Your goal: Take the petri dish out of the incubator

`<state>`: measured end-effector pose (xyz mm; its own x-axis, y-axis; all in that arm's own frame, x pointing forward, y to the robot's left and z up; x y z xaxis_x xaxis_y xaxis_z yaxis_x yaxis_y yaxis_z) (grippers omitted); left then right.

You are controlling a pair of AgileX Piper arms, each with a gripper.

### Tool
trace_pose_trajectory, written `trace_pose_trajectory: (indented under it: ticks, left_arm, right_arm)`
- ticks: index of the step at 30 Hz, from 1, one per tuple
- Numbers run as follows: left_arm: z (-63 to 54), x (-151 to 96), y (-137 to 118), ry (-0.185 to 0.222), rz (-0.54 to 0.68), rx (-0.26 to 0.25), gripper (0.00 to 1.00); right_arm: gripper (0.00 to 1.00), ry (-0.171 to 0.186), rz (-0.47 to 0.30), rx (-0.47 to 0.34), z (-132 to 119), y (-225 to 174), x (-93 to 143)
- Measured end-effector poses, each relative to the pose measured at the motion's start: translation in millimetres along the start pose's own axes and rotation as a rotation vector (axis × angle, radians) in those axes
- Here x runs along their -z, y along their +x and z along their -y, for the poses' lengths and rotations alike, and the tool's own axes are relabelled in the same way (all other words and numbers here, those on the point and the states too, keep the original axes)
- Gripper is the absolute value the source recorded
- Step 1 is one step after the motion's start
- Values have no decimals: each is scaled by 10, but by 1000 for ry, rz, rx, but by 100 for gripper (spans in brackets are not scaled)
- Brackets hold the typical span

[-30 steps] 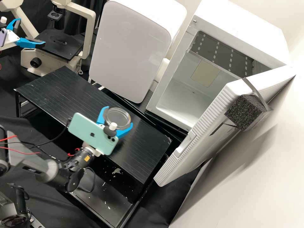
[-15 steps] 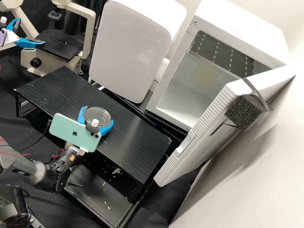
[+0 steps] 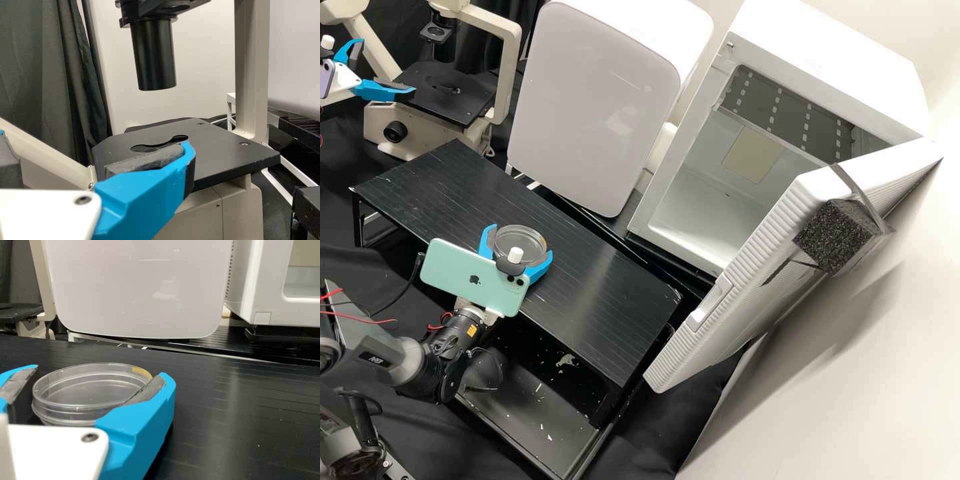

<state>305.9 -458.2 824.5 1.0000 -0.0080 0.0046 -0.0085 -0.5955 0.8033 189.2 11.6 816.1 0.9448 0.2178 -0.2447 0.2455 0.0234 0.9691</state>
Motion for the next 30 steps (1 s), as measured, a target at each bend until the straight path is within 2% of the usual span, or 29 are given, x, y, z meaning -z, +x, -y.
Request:
trace_pose_trajectory:
  ticks: [6, 13, 17, 21, 23, 26, 28, 30]
  left_arm:
    - [0, 0, 0, 0, 0, 0, 100]
    - [0, 0, 0, 0, 0, 0, 100]
    - [0, 0, 0, 0, 0, 0, 100]
    - [0, 0, 0, 0, 0, 0, 100]
    - [0, 0, 0, 0, 0, 0, 100]
    - [0, 0, 0, 0, 0, 0, 100]
    - [0, 0, 0, 0, 0, 0, 100]
    - [0, 0, 0, 0, 0, 0, 100]
  right_arm:
    - [100, -30, 2, -3, -3, 0, -1]
    - [100, -38, -1, -10, -9, -13, 12]
    - [100, -46, 2, -50, -32, -101, 56]
    - [100, -48, 11, -180, -102, -240, 147]
    - [100, -23, 23, -285, -151, -319, 184]
    - [100, 8, 3, -438, -263, -410, 274]
    - [100, 39, -25, -488, -302, -441, 311]
    - [100, 65, -54, -501, -312, -448, 335]
